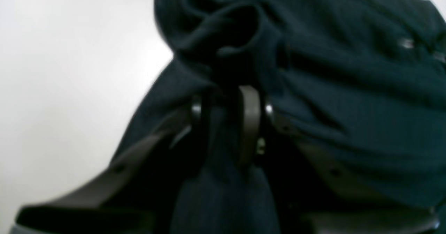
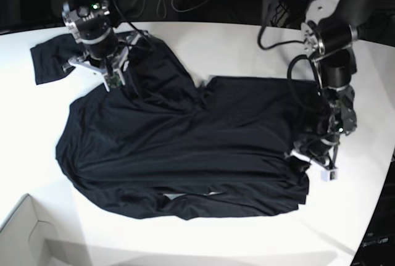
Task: Layout the t-shirt on the table in an organized manner, then fold the t-shirt properly
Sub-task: 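Drag the shirt with both grippers toward the robot to flatten it, then release the shirt and raise both grippers, then move both grippers toward the shirt's collar area, then grasp the shirt's collar-side edge with both grippers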
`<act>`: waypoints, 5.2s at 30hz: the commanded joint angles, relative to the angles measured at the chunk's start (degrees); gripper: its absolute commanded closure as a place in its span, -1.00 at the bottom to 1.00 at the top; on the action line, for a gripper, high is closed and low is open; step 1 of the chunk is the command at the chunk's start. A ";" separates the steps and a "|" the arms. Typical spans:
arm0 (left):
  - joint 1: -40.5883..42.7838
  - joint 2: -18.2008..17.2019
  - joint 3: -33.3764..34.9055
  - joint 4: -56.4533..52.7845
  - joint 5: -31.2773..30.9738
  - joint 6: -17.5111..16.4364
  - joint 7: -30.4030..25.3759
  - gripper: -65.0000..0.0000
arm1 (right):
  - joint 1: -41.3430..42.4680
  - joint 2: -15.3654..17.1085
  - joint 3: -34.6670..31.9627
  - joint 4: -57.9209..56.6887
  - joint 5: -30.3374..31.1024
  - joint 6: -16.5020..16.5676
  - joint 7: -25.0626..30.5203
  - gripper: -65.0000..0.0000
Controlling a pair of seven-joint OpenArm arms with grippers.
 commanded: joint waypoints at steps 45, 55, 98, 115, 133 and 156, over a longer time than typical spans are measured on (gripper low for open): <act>45.67 -4.09 -3.30 59.99 -25.11 -0.90 23.56 0.58 | -6.28 -6.49 -1.77 -11.00 0.22 -0.01 1.31 1.00; 46.46 -5.50 -15.52 60.25 -25.11 -0.99 23.82 0.57 | -2.50 -7.10 -24.71 -12.50 0.40 -0.28 1.05 1.00; 56.31 -6.73 23.51 78.10 -24.50 -0.99 23.91 0.57 | 25.54 -8.16 -30.95 -15.66 1.71 0.25 1.31 1.00; 51.91 -12.09 17.71 61.31 -11.66 -0.99 23.47 0.58 | 22.55 -2.27 -15.92 -14.35 1.71 0.25 1.23 1.00; 55.87 -8.14 22.19 81.53 -19.75 -0.29 23.91 0.58 | 18.86 -1.39 -2.65 -14.26 1.63 0.25 1.67 1.00; 50.59 -3.13 19.82 65.88 6.36 -0.90 23.73 0.58 | 16.58 1.34 7.38 -13.82 1.63 6.14 1.58 1.00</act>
